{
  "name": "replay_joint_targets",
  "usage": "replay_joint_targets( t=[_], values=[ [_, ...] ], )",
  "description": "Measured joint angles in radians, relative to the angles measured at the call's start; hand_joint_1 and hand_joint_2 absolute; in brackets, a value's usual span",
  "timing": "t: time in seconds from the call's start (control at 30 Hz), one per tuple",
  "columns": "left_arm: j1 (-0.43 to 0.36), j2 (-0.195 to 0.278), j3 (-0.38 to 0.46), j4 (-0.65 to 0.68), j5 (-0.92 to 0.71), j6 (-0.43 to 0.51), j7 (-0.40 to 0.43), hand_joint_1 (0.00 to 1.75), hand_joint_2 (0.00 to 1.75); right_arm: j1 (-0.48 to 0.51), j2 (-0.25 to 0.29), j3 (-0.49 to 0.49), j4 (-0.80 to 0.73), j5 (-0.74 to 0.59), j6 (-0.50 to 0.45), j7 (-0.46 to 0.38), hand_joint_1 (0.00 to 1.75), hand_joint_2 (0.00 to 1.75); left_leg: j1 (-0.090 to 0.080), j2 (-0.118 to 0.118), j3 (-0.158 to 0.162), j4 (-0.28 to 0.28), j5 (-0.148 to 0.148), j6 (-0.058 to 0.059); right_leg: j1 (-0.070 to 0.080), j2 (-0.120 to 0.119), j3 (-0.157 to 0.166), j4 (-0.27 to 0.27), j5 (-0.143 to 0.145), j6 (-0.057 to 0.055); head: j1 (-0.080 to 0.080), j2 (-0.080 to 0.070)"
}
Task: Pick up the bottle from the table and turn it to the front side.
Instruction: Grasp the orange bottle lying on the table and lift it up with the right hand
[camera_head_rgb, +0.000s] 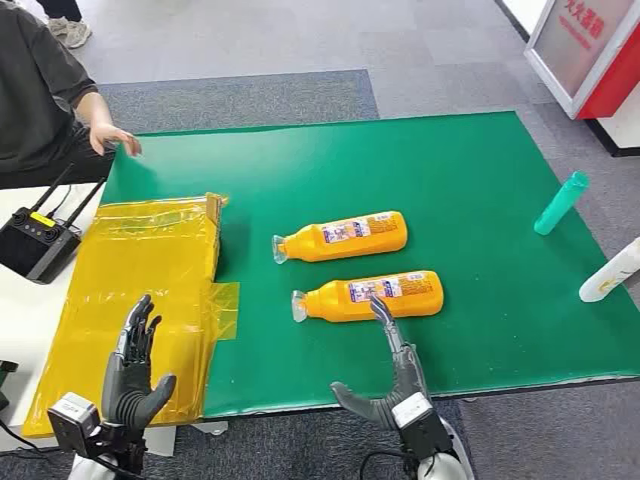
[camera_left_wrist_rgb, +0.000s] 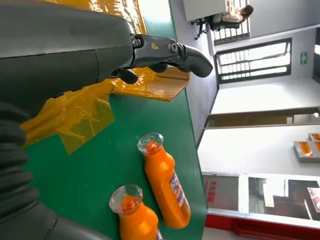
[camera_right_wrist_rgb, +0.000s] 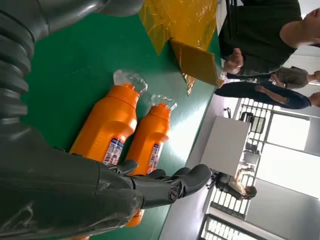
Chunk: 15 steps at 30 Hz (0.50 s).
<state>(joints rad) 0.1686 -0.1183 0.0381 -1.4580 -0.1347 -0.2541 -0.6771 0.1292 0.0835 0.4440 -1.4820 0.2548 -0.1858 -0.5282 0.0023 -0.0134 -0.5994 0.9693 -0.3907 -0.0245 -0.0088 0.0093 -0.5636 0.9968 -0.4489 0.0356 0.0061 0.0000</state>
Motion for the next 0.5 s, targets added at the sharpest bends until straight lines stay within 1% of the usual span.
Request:
replay_joint_targets(
  t=[0.3, 0.43, 0.5],
  values=[
    [0.003, -0.001, -0.002, 0.000, -0.016, 0.006, 0.000, 0.00, 1.75, 0.007, 0.000, 0.000, -0.003, -0.002, -0.002, 0.000, 0.00, 1.75, 0.000, 0.000, 0.000, 0.000, 0.000, 0.000, 0.000, 0.000, 0.000, 0.000, 0.000, 0.000, 0.000, 0.000],
    [0.024, -0.012, -0.016, 0.000, -0.047, 0.029, 0.000, 0.00, 1.75, 0.051, -0.005, -0.002, -0.040, 0.007, -0.019, 0.001, 0.00, 1.75, 0.000, 0.000, 0.000, 0.000, 0.000, 0.000, 0.000, 0.000, 0.000, 0.000, 0.000, 0.000, 0.000, 0.000],
    [0.032, -0.019, -0.025, 0.000, -0.054, 0.040, 0.000, 0.00, 1.75, 0.070, -0.013, -0.005, -0.066, 0.045, -0.052, 0.011, 0.00, 1.75, 0.000, 0.000, 0.000, 0.000, -0.001, 0.001, 0.000, 0.000, 0.000, 0.000, 0.000, 0.000, 0.000, 0.000]
  ],
)
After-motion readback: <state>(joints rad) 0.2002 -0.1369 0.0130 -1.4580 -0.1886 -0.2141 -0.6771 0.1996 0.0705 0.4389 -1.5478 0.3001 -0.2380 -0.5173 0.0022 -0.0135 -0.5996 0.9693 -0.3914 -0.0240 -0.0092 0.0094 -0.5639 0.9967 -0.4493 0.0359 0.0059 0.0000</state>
